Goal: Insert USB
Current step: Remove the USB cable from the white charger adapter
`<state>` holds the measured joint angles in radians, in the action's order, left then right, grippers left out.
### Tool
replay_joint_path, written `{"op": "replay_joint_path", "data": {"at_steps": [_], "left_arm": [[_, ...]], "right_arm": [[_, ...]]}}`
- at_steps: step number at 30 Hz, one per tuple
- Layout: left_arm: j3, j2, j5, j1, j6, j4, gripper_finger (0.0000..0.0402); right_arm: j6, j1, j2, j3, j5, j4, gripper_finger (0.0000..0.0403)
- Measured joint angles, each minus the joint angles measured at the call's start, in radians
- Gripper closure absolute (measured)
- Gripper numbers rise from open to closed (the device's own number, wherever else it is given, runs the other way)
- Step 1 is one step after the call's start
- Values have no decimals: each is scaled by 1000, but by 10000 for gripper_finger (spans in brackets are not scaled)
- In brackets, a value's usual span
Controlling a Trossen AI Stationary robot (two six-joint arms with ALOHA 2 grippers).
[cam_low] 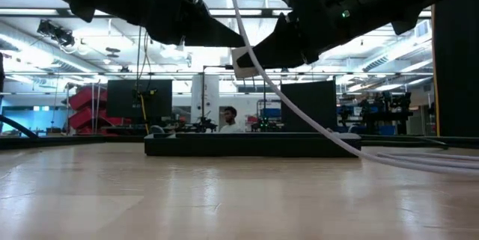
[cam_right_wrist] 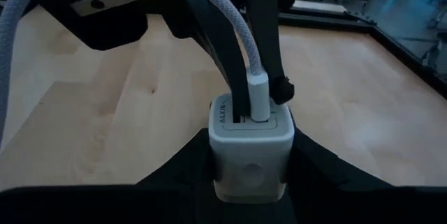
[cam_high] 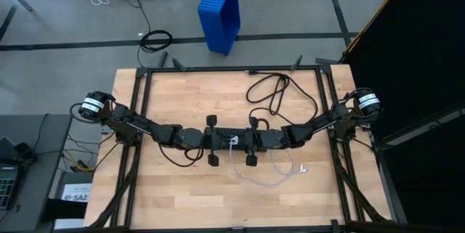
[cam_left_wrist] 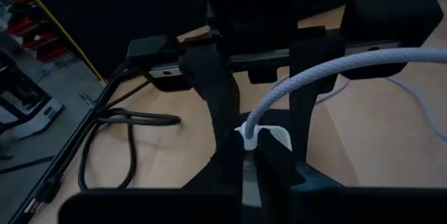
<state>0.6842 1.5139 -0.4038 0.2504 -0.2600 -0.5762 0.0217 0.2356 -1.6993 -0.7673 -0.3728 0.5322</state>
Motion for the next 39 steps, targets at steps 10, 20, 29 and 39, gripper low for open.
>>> {"op": "replay_joint_path", "data": {"at_steps": [10,20,29,39], "left_arm": [[24,-16,-8,11,-17,-16,396],[24,-25,-50,19,-4,64,401],[24,-40,-43,18,51,152,316],[24,-35,-3,-3,106,130,220]], "right_arm": [[57,-18,-3,4,27,-87,292],[55,-26,-3,6,24,-87,292],[37,-26,-3,5,30,-54,292],[32,-26,-3,5,67,10,292]]}}
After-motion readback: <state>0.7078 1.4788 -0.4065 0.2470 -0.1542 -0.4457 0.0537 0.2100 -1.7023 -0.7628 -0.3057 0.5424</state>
